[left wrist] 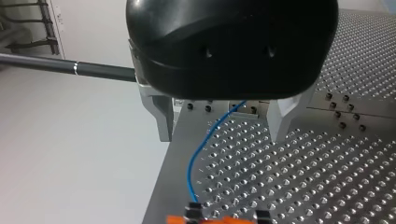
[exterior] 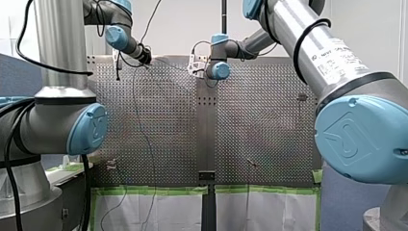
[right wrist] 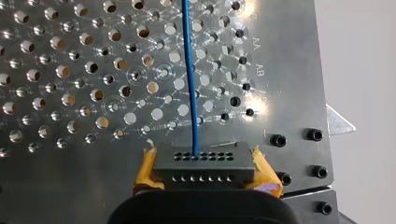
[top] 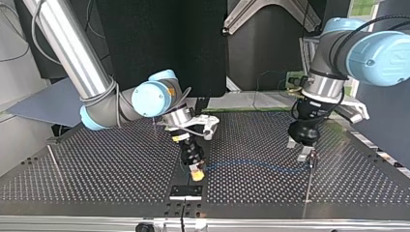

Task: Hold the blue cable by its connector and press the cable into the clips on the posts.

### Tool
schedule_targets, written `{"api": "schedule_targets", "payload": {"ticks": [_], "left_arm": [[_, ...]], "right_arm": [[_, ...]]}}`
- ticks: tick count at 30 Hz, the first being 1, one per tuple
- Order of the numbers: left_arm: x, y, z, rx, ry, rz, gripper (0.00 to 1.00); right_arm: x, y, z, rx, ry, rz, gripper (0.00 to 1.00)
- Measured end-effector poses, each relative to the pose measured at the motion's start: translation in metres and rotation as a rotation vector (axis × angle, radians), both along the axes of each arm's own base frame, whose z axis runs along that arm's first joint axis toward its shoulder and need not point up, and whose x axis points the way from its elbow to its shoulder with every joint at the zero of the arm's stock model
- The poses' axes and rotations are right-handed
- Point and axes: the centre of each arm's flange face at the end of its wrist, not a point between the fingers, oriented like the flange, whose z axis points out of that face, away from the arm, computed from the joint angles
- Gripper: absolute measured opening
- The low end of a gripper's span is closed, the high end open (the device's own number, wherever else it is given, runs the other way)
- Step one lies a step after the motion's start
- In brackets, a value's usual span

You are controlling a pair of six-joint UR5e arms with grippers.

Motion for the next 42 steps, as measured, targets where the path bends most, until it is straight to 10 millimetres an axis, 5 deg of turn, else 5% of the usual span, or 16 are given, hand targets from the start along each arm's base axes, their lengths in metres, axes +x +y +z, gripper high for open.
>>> {"api": "schedule_targets", "payload": {"ticks": [14,20,42], "left_arm": [[0.037,-0.012,0.009,-0.031,-0.052,0.065,1.00],[0.048,-0.018,-0.003,-0.014,-0.037,0.087,1.00],[0.060,-0.023,0.002,-0.037,-0.118,0.159,1.00]], "right_arm": [[0.001,0.001,0.000,0.000,0.001,0.002,0.00],[0.001,0.002,0.000,0.001,0.001,0.004,0.00],[0.004,0.006,-0.001,0.004,0.005,0.010,0.00]]}}
